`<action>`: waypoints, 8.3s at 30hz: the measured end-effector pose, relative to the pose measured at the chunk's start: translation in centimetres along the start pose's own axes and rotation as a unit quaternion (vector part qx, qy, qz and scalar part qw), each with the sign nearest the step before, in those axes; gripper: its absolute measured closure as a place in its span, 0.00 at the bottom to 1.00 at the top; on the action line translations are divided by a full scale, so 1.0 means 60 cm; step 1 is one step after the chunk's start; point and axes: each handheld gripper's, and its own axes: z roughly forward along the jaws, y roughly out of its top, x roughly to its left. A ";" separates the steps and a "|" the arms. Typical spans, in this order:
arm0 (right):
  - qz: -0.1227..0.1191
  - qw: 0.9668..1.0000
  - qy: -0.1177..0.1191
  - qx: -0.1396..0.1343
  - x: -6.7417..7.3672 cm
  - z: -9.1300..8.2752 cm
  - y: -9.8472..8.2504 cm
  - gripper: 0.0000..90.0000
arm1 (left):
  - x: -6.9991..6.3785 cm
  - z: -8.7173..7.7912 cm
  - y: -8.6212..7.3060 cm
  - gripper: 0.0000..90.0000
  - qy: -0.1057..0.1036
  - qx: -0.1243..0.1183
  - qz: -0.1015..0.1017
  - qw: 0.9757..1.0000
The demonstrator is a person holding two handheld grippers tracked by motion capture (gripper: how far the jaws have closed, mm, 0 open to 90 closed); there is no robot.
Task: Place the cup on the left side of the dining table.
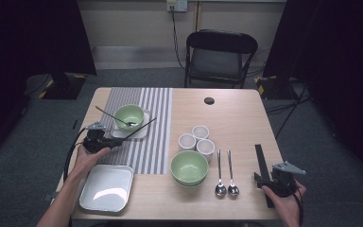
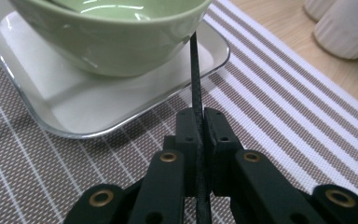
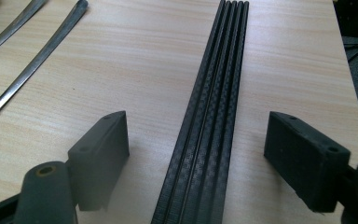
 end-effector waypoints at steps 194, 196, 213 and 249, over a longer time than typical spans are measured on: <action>-0.020 0.999 0.030 0.039 0.067 0.037 0.062 0.96 | -0.099 -0.064 0.016 0.29 0.012 -0.053 0.033 0.998; -0.024 0.999 0.028 0.039 0.068 0.037 0.062 0.96 | -0.098 -0.064 0.016 0.29 0.011 -0.053 0.033 0.998; -0.003 0.998 0.045 -0.033 0.069 -0.003 0.081 0.96 | -0.104 -0.063 0.016 0.30 0.011 -0.058 0.032 0.998; -0.036 0.976 0.147 -0.159 0.175 -0.086 0.165 0.96 | -0.160 -0.061 0.046 0.30 -0.029 -0.073 0.054 0.995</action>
